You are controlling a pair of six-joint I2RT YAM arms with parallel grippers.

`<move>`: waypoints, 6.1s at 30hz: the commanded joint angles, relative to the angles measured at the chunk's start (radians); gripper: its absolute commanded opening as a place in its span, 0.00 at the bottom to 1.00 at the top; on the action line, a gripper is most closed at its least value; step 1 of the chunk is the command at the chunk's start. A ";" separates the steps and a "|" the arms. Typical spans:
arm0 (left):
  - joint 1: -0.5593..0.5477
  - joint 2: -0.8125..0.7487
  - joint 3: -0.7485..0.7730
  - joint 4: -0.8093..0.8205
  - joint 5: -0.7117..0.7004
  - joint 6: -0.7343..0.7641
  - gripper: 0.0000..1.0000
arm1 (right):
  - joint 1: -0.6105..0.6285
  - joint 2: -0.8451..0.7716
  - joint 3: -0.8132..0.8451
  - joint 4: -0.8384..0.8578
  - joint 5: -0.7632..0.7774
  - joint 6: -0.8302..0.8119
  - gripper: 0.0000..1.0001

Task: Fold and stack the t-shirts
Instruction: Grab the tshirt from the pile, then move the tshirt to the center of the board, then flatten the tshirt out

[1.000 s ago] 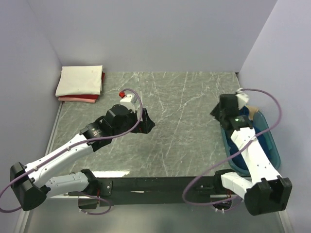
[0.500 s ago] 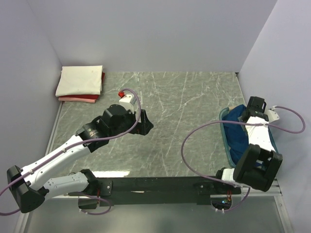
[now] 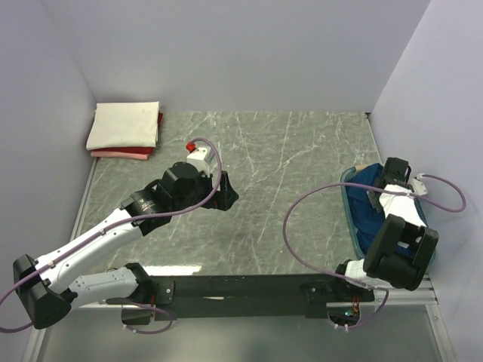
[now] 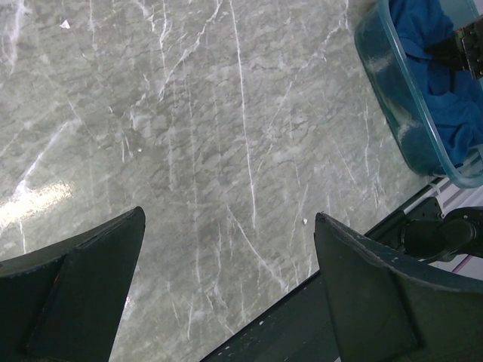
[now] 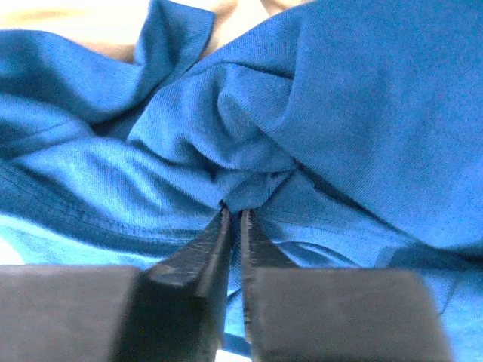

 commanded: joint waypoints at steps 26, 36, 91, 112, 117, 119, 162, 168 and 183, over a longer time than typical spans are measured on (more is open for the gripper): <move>0.000 -0.086 0.017 0.044 -0.078 -0.057 0.99 | 0.228 -0.370 0.906 -0.163 -0.502 -0.093 0.00; 0.037 -0.176 -0.060 0.078 -0.161 -0.133 1.00 | 0.766 -0.230 1.053 0.027 -0.428 -0.056 0.00; 0.068 0.080 -0.560 0.374 -0.293 -0.402 0.30 | 1.255 -0.003 -0.210 0.448 -0.118 0.027 0.22; 0.192 -0.244 0.142 -0.126 -0.574 -0.160 0.01 | 1.181 -0.638 0.248 -0.187 0.305 -0.218 0.00; 0.192 -0.270 0.329 -0.183 -0.600 -0.121 0.01 | 1.175 -0.690 0.420 -0.281 0.382 -0.267 0.00; 0.192 -0.284 0.368 -0.206 -0.602 -0.111 0.01 | 1.175 -0.698 0.483 -0.296 0.394 -0.289 0.00; 0.221 -0.186 0.622 0.090 -0.721 0.218 0.01 | 1.159 -0.588 0.627 -0.053 0.074 -0.364 0.00; 0.221 -0.192 0.665 0.190 -0.773 0.310 0.01 | 1.292 -0.562 0.534 0.052 0.000 -0.315 0.00; 0.402 0.007 0.742 0.341 -0.634 0.370 0.01 | 1.824 0.036 1.020 0.034 0.454 -0.484 0.00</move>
